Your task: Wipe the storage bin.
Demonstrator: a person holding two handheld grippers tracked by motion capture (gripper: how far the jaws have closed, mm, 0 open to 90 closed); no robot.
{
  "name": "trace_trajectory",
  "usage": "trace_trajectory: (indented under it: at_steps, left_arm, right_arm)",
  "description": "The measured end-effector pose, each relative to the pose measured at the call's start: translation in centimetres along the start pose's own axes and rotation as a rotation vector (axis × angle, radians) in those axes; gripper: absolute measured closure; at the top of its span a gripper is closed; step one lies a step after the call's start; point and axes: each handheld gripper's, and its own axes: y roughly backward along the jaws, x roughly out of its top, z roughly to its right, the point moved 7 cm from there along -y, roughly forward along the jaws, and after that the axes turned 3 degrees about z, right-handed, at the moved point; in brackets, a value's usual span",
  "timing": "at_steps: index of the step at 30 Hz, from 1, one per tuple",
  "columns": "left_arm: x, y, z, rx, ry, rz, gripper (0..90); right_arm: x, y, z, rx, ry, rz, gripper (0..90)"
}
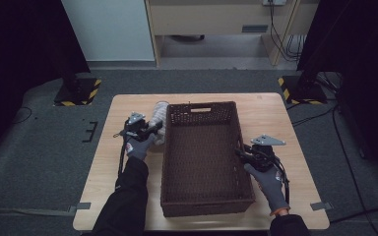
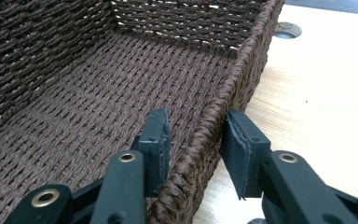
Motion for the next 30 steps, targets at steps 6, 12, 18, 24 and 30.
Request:
trace_trajectory:
  at_steps: [6,12,18,24,30]
  left_arm:
    - [1.0,-0.4,0.7,-0.008,-0.059,-0.006,65.4]
    - [-2.0,-2.7,0.1,0.011,-0.050,-0.106,65.8]
    - [-4.9,-3.5,-0.7,0.027,-0.043,-0.189,65.8]
    - [-1.8,-1.3,-0.6,-0.005,0.013,-0.086,65.6]
    - [2.7,1.2,1.3,-0.078,-0.026,0.046,65.6]
  right_arm:
    - [0.0,0.0,0.0,0.001,0.001,-0.001,62.1]
    - [0.0,0.0,0.0,0.003,0.003,-0.001,61.6]
    - [0.0,0.0,-0.1,0.003,0.000,-0.001,61.6]
    - [0.0,0.0,0.0,0.004,0.001,0.001,61.4]
    - [0.0,0.0,0.0,0.004,0.001,0.002,61.4]
